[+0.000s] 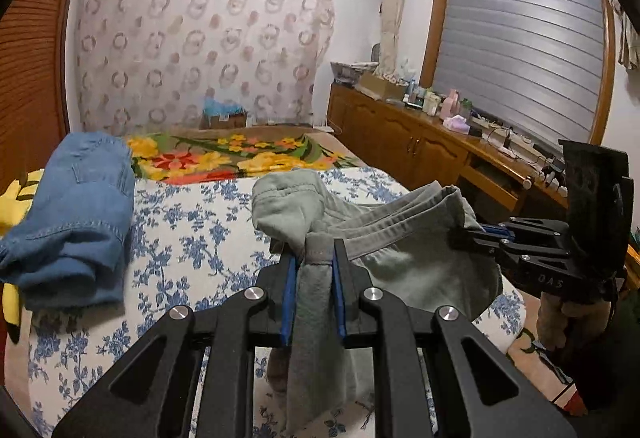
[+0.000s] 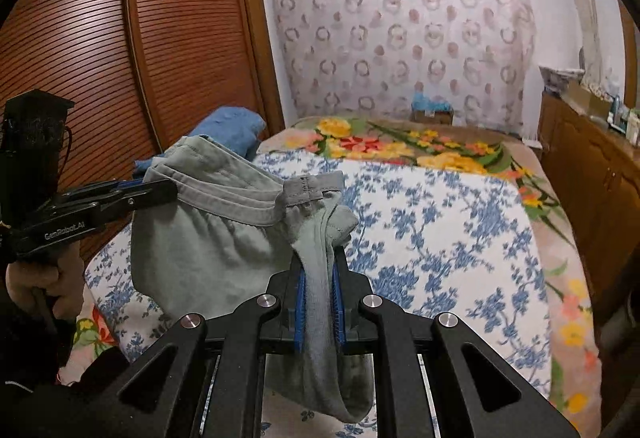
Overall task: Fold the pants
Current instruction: 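Lift the waistband edge with both tools, then carry the folded grey-green pants with both tools toward the blue jeans stack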
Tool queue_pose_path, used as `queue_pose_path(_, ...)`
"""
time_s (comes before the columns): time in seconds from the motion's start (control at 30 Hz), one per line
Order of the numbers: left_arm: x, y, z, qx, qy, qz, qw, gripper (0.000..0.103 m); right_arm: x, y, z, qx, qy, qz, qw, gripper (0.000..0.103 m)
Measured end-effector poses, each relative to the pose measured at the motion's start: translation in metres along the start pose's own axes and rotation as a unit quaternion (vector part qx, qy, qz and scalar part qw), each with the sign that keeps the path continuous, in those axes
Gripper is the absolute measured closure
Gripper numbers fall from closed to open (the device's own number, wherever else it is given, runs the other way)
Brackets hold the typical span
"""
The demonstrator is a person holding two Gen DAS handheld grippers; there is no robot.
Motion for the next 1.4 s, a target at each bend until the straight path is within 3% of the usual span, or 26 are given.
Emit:
queue_pose_path(0.37, 0.01, 0.001, 0.012, -0.018, -0.006, 0.011, 0.9998, 0.086, 0.009, 0.008, 0.006, 0.006, -0.016, 0.009, 1.0, 0.092)
queue_pose_path(0.7, 0.0, -0.009, 0.021, -0.021, -0.022, 0.008, 0.9995, 0.086, 0.015, -0.013, 0.045, 0.0, -0.033, -0.003, 0.999, 0.092)
queue_pose_path(1.4, -0.106, -0.055, -0.004, 0.028, -0.121, -0.02, 0.9921, 0.086, -0.022, -0.103, 0.184, 0.032, -0.107, -0.093, 0.989, 0.092)
Point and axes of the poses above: each gripper's, at about its wrist camera, not at the fingertips, and z roughly the way its jaws point, x to its right, y to its underside, the point moved 2 cm from there along z, roughly the way its jaws point, and after that the axes turned 9 degrees about x, right-handed, at the moved point
